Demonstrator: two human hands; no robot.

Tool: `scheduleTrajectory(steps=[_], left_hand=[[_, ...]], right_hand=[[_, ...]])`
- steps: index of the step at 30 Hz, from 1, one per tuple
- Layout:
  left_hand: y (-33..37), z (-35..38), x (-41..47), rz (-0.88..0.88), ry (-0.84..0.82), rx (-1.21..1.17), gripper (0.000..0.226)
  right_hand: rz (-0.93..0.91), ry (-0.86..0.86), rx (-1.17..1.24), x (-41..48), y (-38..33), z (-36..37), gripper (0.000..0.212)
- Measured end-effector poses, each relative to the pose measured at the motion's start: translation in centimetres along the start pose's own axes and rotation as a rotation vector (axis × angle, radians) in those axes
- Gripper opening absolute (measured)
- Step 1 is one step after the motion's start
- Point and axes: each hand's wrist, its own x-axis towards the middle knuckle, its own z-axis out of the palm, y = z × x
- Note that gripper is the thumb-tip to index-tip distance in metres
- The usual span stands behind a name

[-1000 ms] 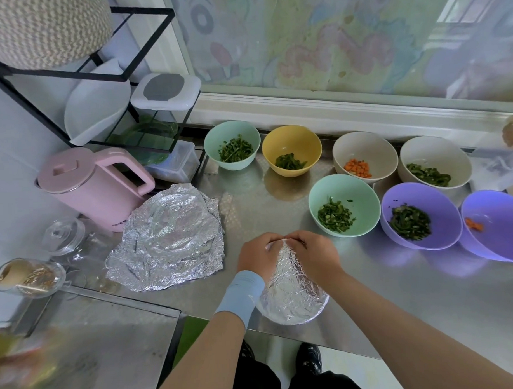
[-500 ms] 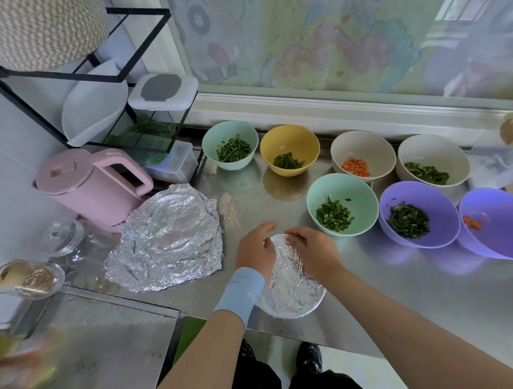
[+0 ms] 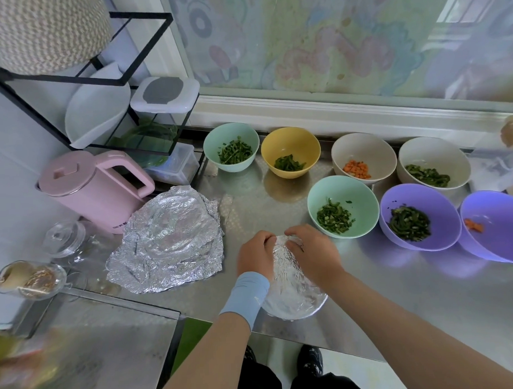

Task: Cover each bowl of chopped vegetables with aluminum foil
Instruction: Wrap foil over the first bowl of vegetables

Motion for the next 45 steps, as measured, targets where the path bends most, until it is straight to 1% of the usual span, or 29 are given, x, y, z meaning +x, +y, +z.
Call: scheduleTrajectory(steps=[5, 10, 13, 15, 17, 19, 20, 22, 25, 30, 34, 36, 38, 40, 42, 43, 45], left_hand=[[-0.6, -0.4, -0.3, 0.086, -0.063, -0.056, 0.022], [-0.9, -0.2, -0.3, -0.020, -0.037, -0.173, 0.015], [-0.7, -0.2, -0.4, -0.031, -0.037, -0.169, 0.016], [-0.4, -0.3, -0.3, -0.026, -0.060, -0.113, 0.018], [0.0, -0.4, 0.0, 0.034, -0.084, -0.017, 0.026], [0.7, -0.4, 0.1, 0.116, -0.111, 0.003, 0.037], [1.0, -0.3, 0.2, 0.143, -0.125, 0.002, 0.040], [1.2, -0.1, 0.4, 0.159, -0.157, 0.008, 0.034], [1.1, 0.3, 0.7, 0.127, -0.147, -0.022, 0.025], [1.2, 0.7, 0.6, 0.087, -0.104, -0.001, 0.024], [1.3, 0.5, 0.4, 0.075, -0.086, 0.046, 0.025], [1.0, 0.1, 0.3, 0.066, -0.079, 0.056, 0.024], [0.5, -0.3, 0.3, 0.052, -0.063, 0.049, 0.024], [0.2, -0.3, 0.2, 0.101, -0.083, 0.029, 0.032], [0.4, -0.2, -0.1, 0.152, -0.133, 0.013, 0.042], [0.5, -0.1, -0.2, 0.152, -0.144, -0.001, 0.043], [0.3, 0.1, -0.4, 0.127, -0.124, -0.030, 0.035]], right_hand=[[0.120, -0.023, 0.132, 0.2, 0.3, -0.1, 0.022], [0.147, -0.061, 0.158, 0.7, 0.5, -0.1, 0.019], [0.135, -0.087, 0.148, 1.0, 0.5, -0.3, 0.019], [0.124, -0.117, 0.145, 1.1, 0.5, -0.5, 0.021], [0.108, -0.132, 0.140, 0.9, 0.6, -0.6, 0.027], [0.127, -0.074, 0.161, 0.6, 0.8, -0.5, 0.030], [0.149, -0.032, 0.171, 0.4, 0.9, -0.5, 0.027], [0.169, 0.008, 0.174, 0.0, 1.3, -0.4, 0.019], [0.160, -0.024, 0.200, 0.0, 1.6, -0.4, 0.015], [0.129, -0.052, 0.163, 0.4, 1.7, -0.6, 0.017], [0.070, -0.121, 0.080, 0.7, 1.5, -0.9, 0.021], [0.061, -0.101, 0.045, 0.7, 1.4, -0.9, 0.024], [0.083, -0.037, 0.062, 0.4, 1.4, -0.8, 0.026], [0.092, -0.007, 0.063, 0.3, 1.2, -0.6, 0.026], [0.098, -0.023, 0.044, 0.4, 1.1, -0.6, 0.024], [0.103, -0.039, 0.039, 0.5, 1.1, -0.6, 0.023], [0.100, -0.074, 0.043, 0.9, 1.0, -0.6, 0.022]])
